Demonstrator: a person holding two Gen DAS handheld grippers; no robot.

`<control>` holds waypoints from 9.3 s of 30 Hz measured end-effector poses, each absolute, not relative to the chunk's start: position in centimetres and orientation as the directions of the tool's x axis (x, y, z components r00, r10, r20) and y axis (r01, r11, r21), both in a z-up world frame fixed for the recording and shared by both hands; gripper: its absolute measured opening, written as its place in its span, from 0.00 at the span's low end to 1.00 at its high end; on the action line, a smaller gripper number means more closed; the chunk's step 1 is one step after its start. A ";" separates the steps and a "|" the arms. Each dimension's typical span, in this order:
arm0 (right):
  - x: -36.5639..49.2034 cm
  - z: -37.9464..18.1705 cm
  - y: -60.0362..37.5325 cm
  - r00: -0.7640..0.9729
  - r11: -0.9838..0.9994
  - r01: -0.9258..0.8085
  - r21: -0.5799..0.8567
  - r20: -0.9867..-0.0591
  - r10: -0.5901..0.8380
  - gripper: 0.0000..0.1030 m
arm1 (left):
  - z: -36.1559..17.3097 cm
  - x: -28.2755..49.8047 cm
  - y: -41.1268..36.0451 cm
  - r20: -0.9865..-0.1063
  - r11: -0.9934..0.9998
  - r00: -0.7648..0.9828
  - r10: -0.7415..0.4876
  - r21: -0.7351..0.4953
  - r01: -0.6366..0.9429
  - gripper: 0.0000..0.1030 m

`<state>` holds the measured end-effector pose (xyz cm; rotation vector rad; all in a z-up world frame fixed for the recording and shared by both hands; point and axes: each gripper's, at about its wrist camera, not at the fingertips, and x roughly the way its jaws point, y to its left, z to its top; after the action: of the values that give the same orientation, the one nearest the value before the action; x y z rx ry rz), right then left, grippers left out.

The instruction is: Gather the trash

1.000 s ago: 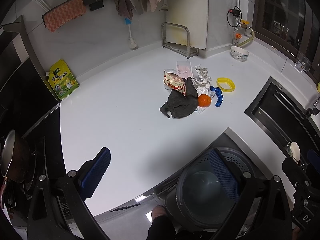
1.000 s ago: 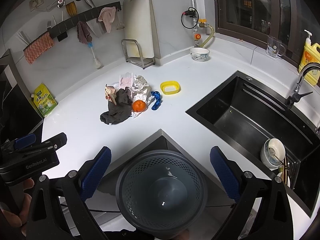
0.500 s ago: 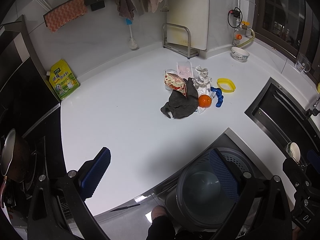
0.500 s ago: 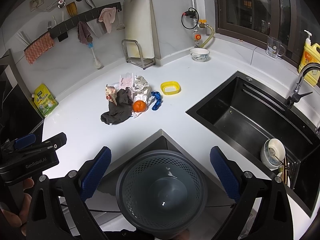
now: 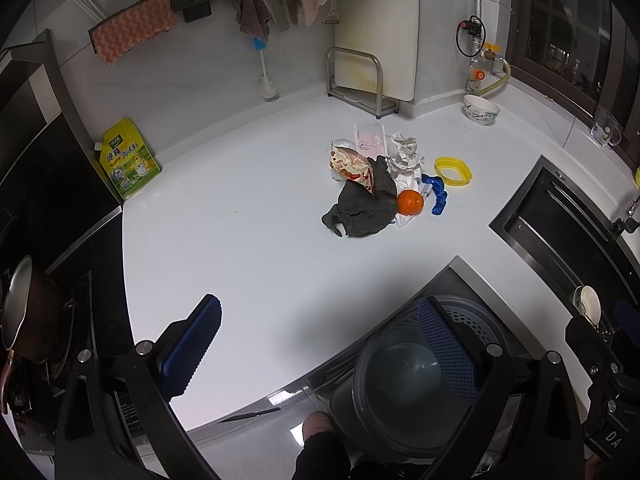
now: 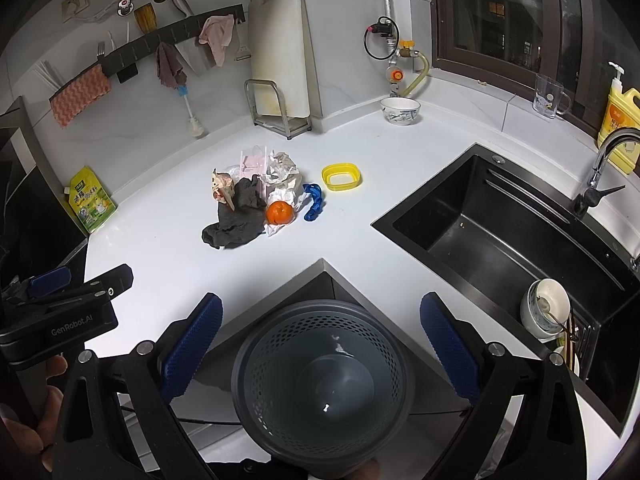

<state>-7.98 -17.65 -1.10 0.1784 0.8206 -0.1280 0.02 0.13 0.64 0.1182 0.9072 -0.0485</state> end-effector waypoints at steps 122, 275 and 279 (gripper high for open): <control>16.4 -13.5 -17.4 0.684 0.991 0.022 0.135 -0.725 0.084 0.25 | -9.4 20.8 1.3 -0.779 0.979 0.611 -0.141 -0.019 0.202 0.94; 9.4 -8.3 -19.1 0.751 0.985 0.083 0.151 -0.659 0.037 0.11 | -4.8 15.7 1.1 -0.703 0.931 0.646 -0.295 -0.060 0.360 0.18; 7.4 -8.2 -19.2 0.742 0.985 0.074 0.153 -0.669 0.049 0.11 | -4.3 13.5 0.0 -0.705 0.922 0.637 -0.312 -0.063 0.382 0.18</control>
<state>7.38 -19.20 -8.21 0.1745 0.7360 -0.0140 13.45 0.04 -4.34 0.0944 0.7863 -0.3967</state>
